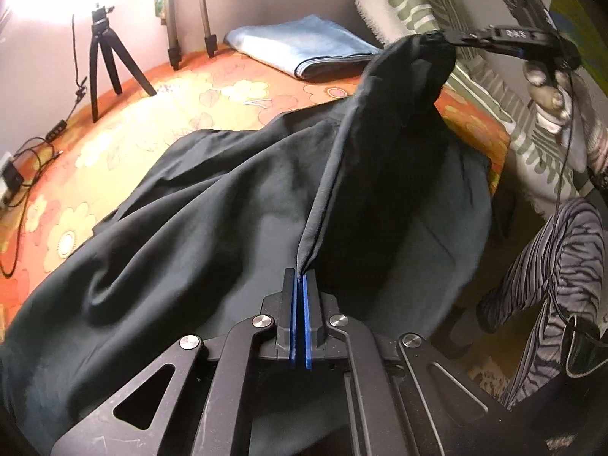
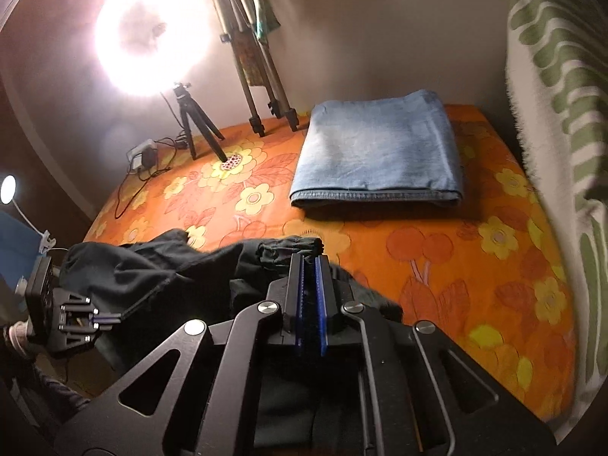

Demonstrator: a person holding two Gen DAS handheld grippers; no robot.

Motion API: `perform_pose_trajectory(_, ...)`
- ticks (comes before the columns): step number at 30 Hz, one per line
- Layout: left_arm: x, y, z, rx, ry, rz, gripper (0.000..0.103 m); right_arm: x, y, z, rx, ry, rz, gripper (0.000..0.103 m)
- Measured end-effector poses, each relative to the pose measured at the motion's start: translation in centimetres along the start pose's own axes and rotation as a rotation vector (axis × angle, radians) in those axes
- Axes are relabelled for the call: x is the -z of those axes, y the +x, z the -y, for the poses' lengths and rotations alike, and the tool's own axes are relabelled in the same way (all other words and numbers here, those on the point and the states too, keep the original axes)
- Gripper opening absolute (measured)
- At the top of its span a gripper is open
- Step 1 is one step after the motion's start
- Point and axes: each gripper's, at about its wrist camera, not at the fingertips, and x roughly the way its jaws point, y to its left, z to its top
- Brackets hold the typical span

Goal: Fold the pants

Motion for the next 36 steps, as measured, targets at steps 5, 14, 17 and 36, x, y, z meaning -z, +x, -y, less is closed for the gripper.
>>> perform_pose_trajectory(5,1.4,-0.6,1.6,-0.02,0.053,0.001,0.001,4.8,-3.5,0.2,0.04,-0.01,0.014,0.006)
perform_pose_trajectory(14,3.7,0.4,4.2,-0.035,0.117,-0.045,0.001,12.0,-2.7,2.5,0.115,0.004,-0.151,0.004)
perform_pose_trajectory(17,3.9,0.5,4.5,-0.043,0.128,-0.045,0.001,13.2,-3.4,3.4,0.102,0.056,-0.179,0.006)
perform_pose_trajectory(36,4.2,-1.1,3.8,-0.083,0.112,0.012,0.001,11.6,0.6,4.4,0.005,0.379,-0.178,0.022)
